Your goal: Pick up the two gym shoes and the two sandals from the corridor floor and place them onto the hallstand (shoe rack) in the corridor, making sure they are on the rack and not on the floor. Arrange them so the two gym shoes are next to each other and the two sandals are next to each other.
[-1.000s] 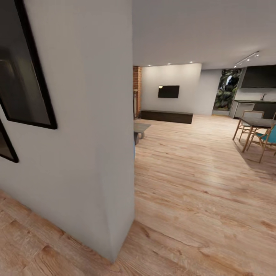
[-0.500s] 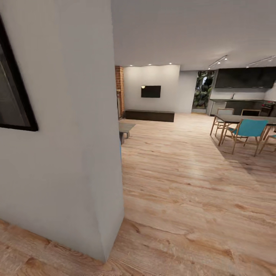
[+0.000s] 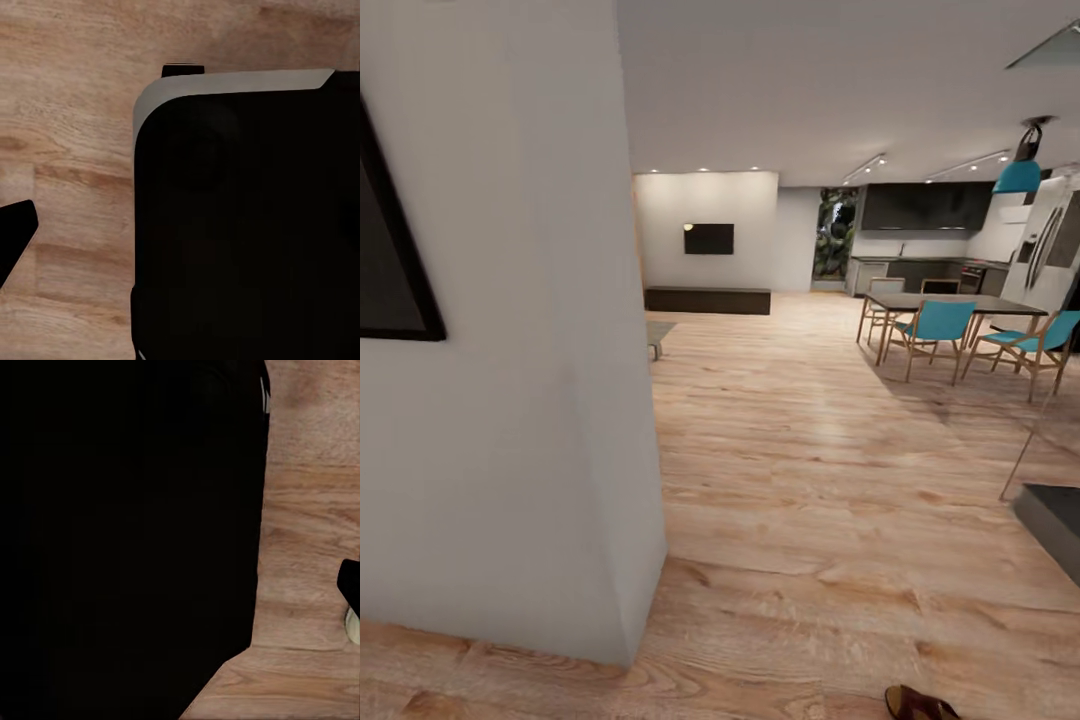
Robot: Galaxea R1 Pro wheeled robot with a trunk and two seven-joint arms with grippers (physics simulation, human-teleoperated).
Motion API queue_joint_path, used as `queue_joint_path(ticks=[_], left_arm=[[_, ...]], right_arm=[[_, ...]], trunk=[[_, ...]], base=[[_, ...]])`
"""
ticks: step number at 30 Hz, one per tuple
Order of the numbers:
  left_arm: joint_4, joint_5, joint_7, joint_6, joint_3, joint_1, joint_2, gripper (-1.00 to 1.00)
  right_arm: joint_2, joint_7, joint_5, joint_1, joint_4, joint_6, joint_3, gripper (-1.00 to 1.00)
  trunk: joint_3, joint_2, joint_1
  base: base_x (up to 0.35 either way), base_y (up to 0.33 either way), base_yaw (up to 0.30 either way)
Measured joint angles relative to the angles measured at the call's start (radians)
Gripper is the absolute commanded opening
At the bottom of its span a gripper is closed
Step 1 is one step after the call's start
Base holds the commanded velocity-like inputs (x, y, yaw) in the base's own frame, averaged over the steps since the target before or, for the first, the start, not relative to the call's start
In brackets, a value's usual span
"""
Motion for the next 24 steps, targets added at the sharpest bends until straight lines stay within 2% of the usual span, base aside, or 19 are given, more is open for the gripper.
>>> queue_joint_path(ticks=[15,24], left_arm=[[0.000,-0.004,0.000,0.000,0.000,0.000,0.000,1.00],[0.000,-0.004,0.000,0.000,0.000,0.000,-0.001,1.00]], right_arm=[[0.000,0.000,0.000,0.000,0.000,0.000,0.000,1.00],[0.000,0.000,0.000,0.000,0.000,0.000,0.000,1.00]], trunk=[[0.000,0.000,0.000],[0.000,0.000,0.000]], base=[[-0.253,0.216,-0.260],[-0.250,0.204,-0.066]])
